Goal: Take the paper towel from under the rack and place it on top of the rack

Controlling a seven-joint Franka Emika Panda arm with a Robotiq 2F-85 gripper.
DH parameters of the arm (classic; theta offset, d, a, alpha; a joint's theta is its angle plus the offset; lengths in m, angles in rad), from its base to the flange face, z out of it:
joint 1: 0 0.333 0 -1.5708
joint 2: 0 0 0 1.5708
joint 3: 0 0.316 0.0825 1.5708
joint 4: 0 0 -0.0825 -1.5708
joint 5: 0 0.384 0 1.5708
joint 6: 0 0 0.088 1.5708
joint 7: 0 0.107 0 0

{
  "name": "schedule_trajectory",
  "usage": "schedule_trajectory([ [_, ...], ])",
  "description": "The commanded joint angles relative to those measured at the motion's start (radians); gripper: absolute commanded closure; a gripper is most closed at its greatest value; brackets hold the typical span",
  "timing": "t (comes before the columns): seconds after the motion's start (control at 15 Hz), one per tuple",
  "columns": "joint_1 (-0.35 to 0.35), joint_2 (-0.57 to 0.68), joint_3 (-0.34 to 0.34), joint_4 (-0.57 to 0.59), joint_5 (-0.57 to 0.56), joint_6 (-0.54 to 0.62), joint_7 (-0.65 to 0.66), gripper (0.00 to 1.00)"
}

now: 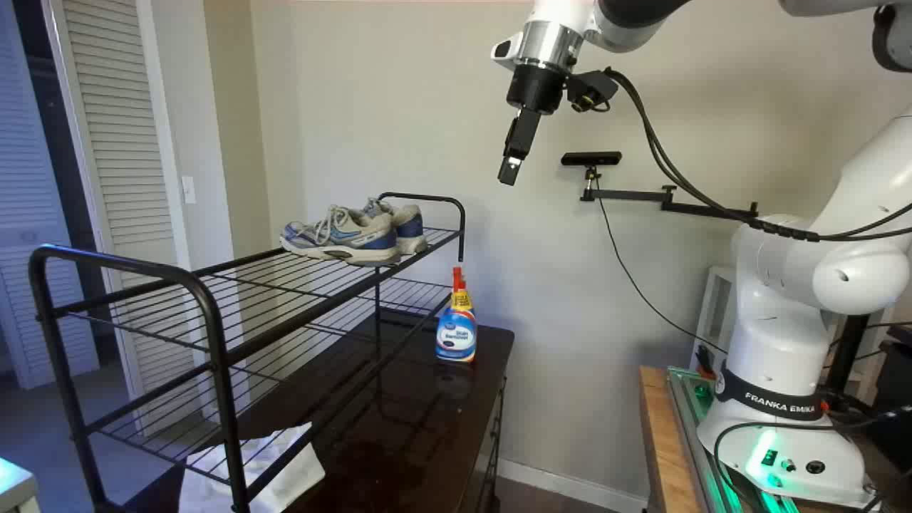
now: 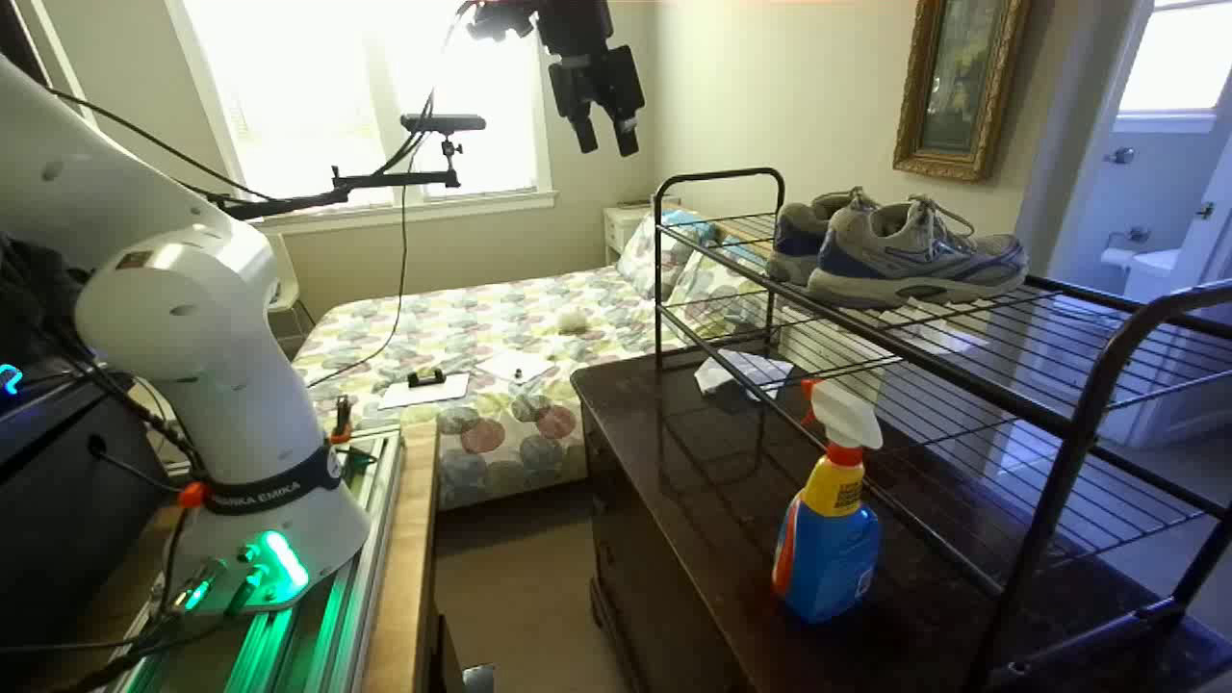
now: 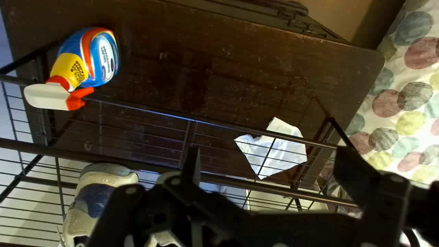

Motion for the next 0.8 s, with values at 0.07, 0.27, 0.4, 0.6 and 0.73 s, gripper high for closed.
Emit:
schedule_trajectory([
  [0.07,-0.005,0.001,0.004,0.002,0.003,-0.002,-0.002,0.0],
  [0.27,-0.005,0.001,0.004,0.002,0.003,-0.002,-0.002,0.0],
  [0.4,-0.008,-0.003,0.01,-0.005,-0.002,0.015,0.007,0.0],
  [0.6,-0.004,0.017,-0.006,-0.124,0.011,0.07,-0.016,0.0],
  [0.73,0.009,0.03,-0.022,-0.222,0.048,0.127,-0.027,0.0],
])
